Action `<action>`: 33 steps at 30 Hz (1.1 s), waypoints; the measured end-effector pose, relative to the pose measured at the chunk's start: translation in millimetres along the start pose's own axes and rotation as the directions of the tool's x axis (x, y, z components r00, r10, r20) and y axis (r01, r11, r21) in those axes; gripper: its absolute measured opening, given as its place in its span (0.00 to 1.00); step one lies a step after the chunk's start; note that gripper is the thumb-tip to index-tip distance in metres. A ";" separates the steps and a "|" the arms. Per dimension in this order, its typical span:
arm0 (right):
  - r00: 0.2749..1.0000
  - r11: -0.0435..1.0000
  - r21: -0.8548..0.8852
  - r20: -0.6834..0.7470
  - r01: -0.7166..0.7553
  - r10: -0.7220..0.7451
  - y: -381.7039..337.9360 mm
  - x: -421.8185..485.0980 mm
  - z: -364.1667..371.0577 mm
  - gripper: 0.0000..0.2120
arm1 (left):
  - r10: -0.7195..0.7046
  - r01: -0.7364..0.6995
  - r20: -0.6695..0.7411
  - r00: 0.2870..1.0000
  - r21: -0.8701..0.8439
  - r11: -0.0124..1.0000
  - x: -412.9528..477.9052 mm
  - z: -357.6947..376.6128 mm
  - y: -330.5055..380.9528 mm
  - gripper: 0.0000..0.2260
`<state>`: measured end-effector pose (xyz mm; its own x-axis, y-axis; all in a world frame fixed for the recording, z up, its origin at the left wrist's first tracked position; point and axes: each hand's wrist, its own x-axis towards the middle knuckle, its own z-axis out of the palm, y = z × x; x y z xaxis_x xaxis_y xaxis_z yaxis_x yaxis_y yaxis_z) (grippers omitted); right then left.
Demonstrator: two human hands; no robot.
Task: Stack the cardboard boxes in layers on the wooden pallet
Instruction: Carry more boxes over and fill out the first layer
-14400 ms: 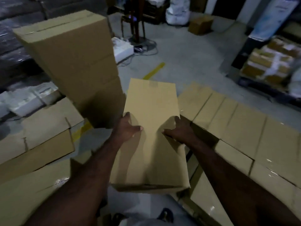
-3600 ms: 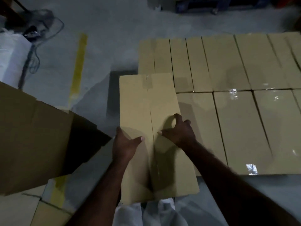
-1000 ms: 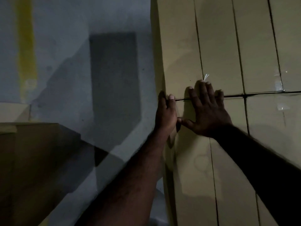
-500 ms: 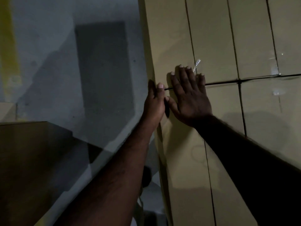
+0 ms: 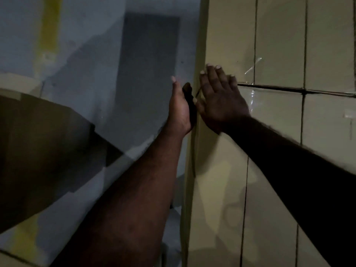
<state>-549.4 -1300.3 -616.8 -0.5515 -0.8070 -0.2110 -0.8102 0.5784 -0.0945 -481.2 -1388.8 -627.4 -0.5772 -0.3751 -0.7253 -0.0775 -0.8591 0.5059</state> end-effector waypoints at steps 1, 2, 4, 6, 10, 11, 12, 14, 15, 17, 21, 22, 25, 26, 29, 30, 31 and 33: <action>0.999 1.000 -0.019 0.032 -0.007 0.008 -0.9 0.9 0.2 0.37 | 0.041 -0.041 -0.006 0.999 0.088 0.995 -11.4 -3.6 -6.7 0.38; 0.999 1.000 -0.026 0.052 -0.007 0.009 -3.1 1.8 -0.8 0.38 | 0.100 -0.100 0.008 0.995 0.222 0.970 -25.8 -10.4 -12.7 0.37; 0.995 0.999 -0.043 0.096 -0.023 0.027 -6.6 4.5 -4.1 0.35 | 0.251 -0.279 0.124 0.960 0.494 0.824 -50.4 -28.7 -36.8 0.29; 0.991 0.996 -0.090 0.125 -0.029 0.040 -12.8 1.1 -7.5 0.31 | 0.270 -0.346 0.227 0.936 0.741 0.575 -84.3 -50.3 -70.4 0.27; 0.998 0.985 -0.165 0.048 0.042 -0.035 -31.1 -27.6 -14.0 0.29 | 0.325 -0.340 0.205 0.923 0.830 0.442 -168.5 -109.4 -151.8 0.31; 0.993 0.981 -0.157 0.029 0.114 -0.111 -37.3 -40.8 -15.4 0.28 | 0.333 -0.288 0.141 0.932 0.846 0.448 -184.2 -120.8 -167.4 0.32; 0.975 0.966 -0.130 0.026 0.222 -0.221 -45.6 -57.7 -14.0 0.27 | 0.319 -0.218 0.073 0.945 0.866 0.449 -199.7 -127.8 -178.4 0.34; 0.873 0.871 -0.075 0.008 0.486 -0.487 -58.1 -95.8 -0.2 0.24 | 0.304 -0.130 -0.019 0.953 0.877 0.463 -211.5 -133.5 -190.4 0.37; 0.801 0.799 -0.062 0.008 0.598 -0.599 -63.1 -115.4 11.9 0.22 | 0.317 -0.138 -0.020 0.948 0.873 0.468 -212.9 -135.3 -193.5 0.38; 0.715 0.711 -0.080 0.109 0.699 -0.690 -68.8 -144.4 31.2 0.22 | 0.328 -0.179 0.016 0.944 0.863 0.472 -211.0 -137.4 -190.8 0.37; 0.731 0.700 -0.217 0.123 0.680 -0.672 -68.3 -157.5 45.4 0.23 | 0.134 -0.053 -0.046 0.990 0.759 0.649 -219.1 -169.8 -186.2 0.32; 0.738 0.703 -0.235 0.128 0.671 -0.662 -70.7 -157.3 44.4 0.22 | 0.081 0.039 -0.149 0.986 0.666 0.745 -229.9 -182.8 -190.6 0.31; 0.798 0.728 -0.327 0.262 0.603 -0.543 -89.5 -162.2 39.3 0.22 | -0.080 0.264 -0.343 0.936 0.533 0.804 -264.6 -203.2 -202.6 0.26; 0.820 0.745 -0.344 0.272 0.572 -0.504 -98.3 -167.6 37.7 0.22 | -0.097 0.300 -0.376 0.922 0.532 0.792 -273.7 -202.8 -208.4 0.24; 0.841 0.785 -0.300 0.212 0.542 -0.499 -120.9 -189.9 36.3 0.24 | -0.096 0.336 -0.484 0.869 0.437 0.835 -298.3 -185.5 -216.2 0.22; 0.832 0.785 -0.277 0.215 0.554 -0.511 -126.3 -200.6 39.9 0.24 | -0.070 0.314 -0.503 0.862 0.420 0.851 -300.0 -188.6 -232.8 0.23; 0.819 0.779 -0.259 0.236 0.571 -0.523 -129.5 -211.8 45.6 0.24 | -0.118 0.312 -0.496 0.860 0.327 0.892 -302.5 -185.5 -236.1 0.27; 0.795 0.761 -0.251 0.300 0.598 -0.527 -129.2 -230.1 54.7 0.26 | -0.155 0.287 -0.474 0.867 0.221 0.932 -297.1 -183.7 -248.7 0.33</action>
<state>-306.9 -1182.8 -609.3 0.0474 -0.9110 -0.4097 -0.9963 -0.0726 0.0461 -141.1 -1127.7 -623.4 -0.1030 -0.3574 -0.9282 -0.4175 -0.8315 0.3665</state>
